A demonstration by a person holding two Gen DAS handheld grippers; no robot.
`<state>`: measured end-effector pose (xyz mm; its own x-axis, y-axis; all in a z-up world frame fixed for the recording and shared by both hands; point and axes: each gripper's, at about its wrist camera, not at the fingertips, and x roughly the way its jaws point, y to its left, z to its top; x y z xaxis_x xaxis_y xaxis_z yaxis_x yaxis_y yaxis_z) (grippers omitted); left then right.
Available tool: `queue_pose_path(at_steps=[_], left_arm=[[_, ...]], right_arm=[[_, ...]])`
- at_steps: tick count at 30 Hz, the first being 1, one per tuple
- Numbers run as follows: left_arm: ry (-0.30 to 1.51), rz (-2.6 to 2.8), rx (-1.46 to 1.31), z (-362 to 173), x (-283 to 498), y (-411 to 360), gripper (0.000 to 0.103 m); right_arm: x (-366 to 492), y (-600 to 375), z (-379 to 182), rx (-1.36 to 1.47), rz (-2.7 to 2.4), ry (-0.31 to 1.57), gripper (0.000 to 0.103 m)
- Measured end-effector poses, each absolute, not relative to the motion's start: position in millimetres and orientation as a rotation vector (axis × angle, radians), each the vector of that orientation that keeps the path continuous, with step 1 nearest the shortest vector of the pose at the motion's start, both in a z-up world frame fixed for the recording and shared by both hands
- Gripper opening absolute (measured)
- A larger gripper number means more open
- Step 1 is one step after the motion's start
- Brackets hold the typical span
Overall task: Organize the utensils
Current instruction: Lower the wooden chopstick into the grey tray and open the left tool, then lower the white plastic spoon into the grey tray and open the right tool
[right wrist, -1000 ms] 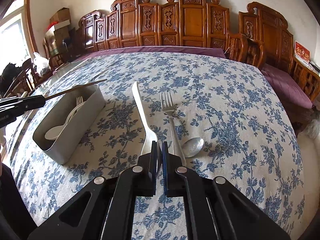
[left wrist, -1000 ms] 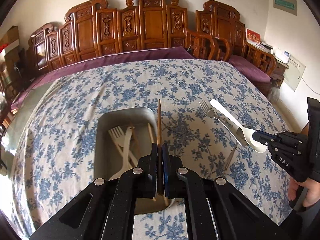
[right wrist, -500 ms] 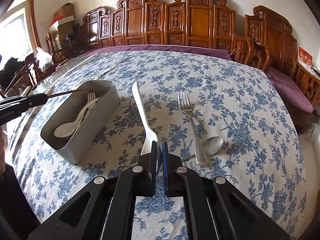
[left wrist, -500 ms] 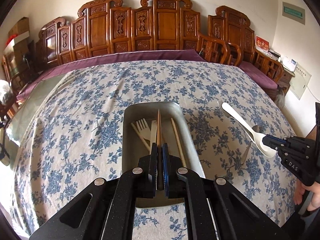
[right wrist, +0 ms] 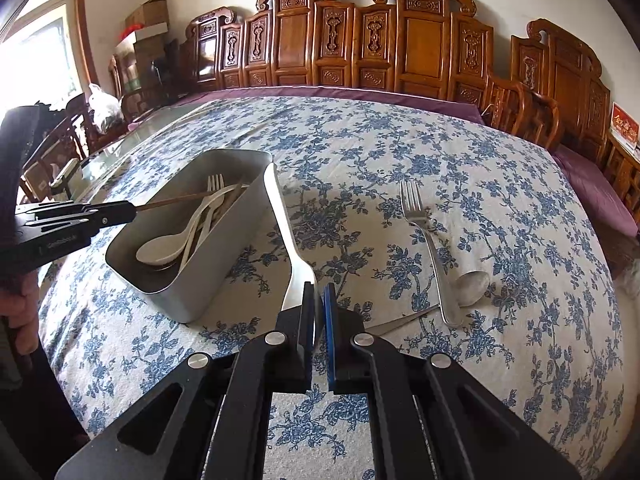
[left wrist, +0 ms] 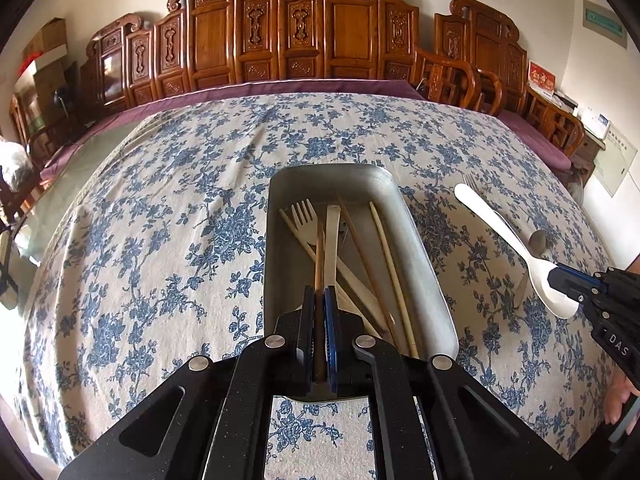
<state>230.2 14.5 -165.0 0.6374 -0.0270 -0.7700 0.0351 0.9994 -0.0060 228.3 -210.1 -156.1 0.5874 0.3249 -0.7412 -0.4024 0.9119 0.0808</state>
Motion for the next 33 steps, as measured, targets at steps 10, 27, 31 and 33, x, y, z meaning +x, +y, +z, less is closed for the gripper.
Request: queue_pose_path(at_steps=[10, 27, 31, 33], left_arm=[[0.896, -0.048, -0.008, -163, 233, 20, 0.010], [0.811, -0.034, -0.050, -124, 224, 57, 0.082], [0.803, -0.042, -0.048, -119, 223, 63, 0.088], [0.797, -0.039, -0.042, -114, 222, 66, 0.089]], right_arm=[[228, -203, -146, -0.104, 0.423, 0.841, 0.006], [222, -140, -121, -0.183, 0.452, 0.846, 0.006], [226, -125, -121, -0.195, 0.456, 0.852, 0.006], [229, -117, -123, -0.195, 0.457, 0.858, 0.006]])
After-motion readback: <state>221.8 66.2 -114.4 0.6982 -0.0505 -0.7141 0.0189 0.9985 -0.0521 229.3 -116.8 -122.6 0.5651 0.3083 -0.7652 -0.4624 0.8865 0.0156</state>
